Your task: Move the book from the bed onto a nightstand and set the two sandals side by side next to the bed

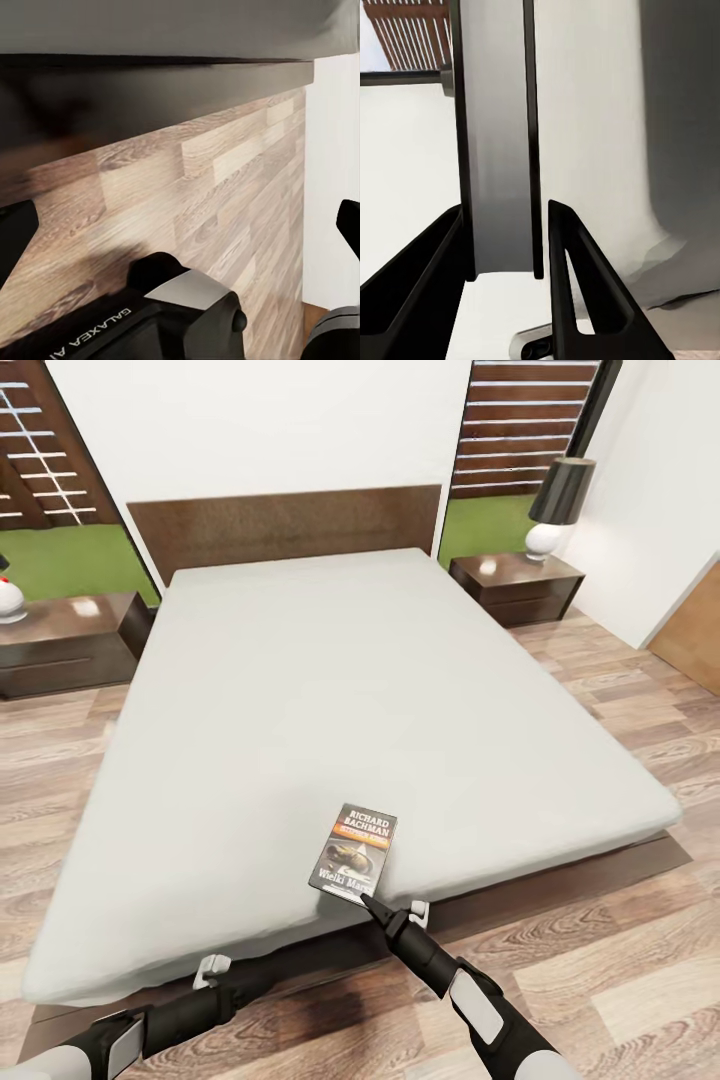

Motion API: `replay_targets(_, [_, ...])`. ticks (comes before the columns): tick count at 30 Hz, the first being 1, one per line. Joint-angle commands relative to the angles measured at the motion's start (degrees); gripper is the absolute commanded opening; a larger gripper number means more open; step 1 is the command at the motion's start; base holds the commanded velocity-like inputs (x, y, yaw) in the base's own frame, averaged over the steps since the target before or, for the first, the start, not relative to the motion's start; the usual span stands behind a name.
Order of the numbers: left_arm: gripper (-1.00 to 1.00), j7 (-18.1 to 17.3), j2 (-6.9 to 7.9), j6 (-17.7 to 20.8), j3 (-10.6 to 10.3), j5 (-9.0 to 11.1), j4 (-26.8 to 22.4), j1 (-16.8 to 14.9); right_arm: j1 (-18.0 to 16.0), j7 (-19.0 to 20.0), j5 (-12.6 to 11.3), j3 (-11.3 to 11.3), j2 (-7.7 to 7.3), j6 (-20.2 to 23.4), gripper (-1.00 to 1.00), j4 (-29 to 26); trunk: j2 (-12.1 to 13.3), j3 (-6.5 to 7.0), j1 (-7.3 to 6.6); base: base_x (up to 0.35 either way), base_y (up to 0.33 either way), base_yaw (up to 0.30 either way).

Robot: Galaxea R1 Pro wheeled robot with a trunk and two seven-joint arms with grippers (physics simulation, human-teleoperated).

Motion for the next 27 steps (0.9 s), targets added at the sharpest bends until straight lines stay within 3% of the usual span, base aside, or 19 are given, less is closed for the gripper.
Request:
replay_targets(1, [1.0, -0.2, 0.02, 0.3, -0.2, 0.3, 0.0, 0.0, 0.0, 0.0, -0.6, 0.2, -0.03, 0.5, -1.0, 0.0, 0.4, 0.15, -0.23, 0.0, 0.0, 0.0])
replay_targets(27, [1.0, -0.1, -0.01, 0.3, -0.2, 0.3, 0.0, 0.0, 0.0, -0.2, -0.4, 0.4, -0.03, 0.5, -1.0, -2.1, 10.8, 4.82, -5.94, 0.0, 0.0, 0.0])
